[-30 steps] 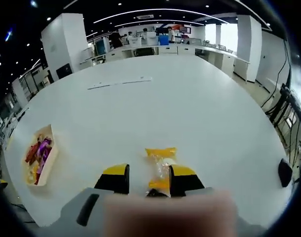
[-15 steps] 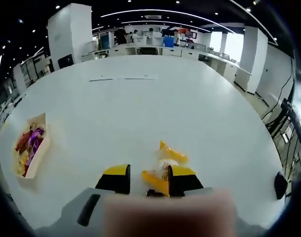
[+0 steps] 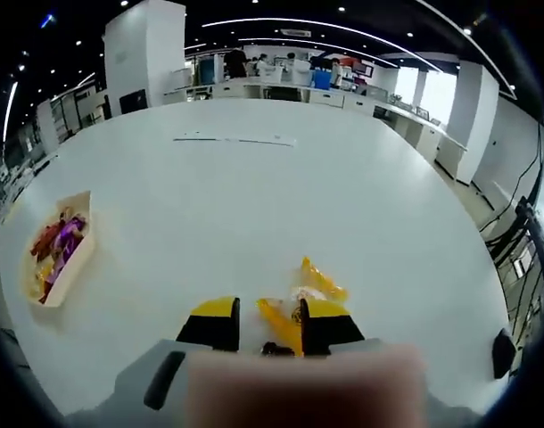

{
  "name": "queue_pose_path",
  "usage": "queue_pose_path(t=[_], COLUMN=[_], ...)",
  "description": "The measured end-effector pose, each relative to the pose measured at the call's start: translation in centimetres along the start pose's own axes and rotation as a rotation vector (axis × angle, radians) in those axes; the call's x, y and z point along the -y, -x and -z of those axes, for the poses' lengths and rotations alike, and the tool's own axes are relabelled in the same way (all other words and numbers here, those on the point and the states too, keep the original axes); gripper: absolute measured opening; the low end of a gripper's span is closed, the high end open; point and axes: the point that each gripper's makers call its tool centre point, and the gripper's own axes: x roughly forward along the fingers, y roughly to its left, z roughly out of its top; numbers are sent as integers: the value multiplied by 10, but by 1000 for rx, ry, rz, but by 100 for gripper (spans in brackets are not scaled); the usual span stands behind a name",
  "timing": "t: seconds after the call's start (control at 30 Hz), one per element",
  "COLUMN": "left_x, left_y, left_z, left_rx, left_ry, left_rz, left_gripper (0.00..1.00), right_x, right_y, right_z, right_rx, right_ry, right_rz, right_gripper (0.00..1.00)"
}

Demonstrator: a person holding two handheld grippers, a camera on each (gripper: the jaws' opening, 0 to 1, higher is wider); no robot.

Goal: Place the target food into the container with the food tongs after gripping and lifting it, then release it inside without dropping or visibly crushing the food.

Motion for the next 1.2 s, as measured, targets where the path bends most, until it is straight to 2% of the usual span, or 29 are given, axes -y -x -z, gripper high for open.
queue_pose_path(t=[0.3, 0.37, 0.43, 0.73, 1.0, 1.2], left_x=[-1, -1, -1, 0, -1, -1], left_y=[0, 0, -1, -1, -2, -1], left_z=[1, 2, 2, 4, 4, 4], left_rx=[-4, -8, -11, -24, -27, -22], left_ry=[-1, -1, -1, 1, 2, 2], left_rz=[-4, -4, -2, 1, 0, -2], left_gripper=[89, 89, 89, 89, 89, 88], right_x=[2, 3, 6, 10, 12, 10], right_y=[3, 3, 3, 5, 14, 17], right_z=[-2, -2, -3, -1, -10, -9], right_rx=[42, 43, 41, 35, 56, 48], right_ry=[-29, -29, 17, 38, 37, 19], right_rz=[-13, -9, 9, 27, 23, 9], right_gripper=[24, 23, 21, 18, 18, 18])
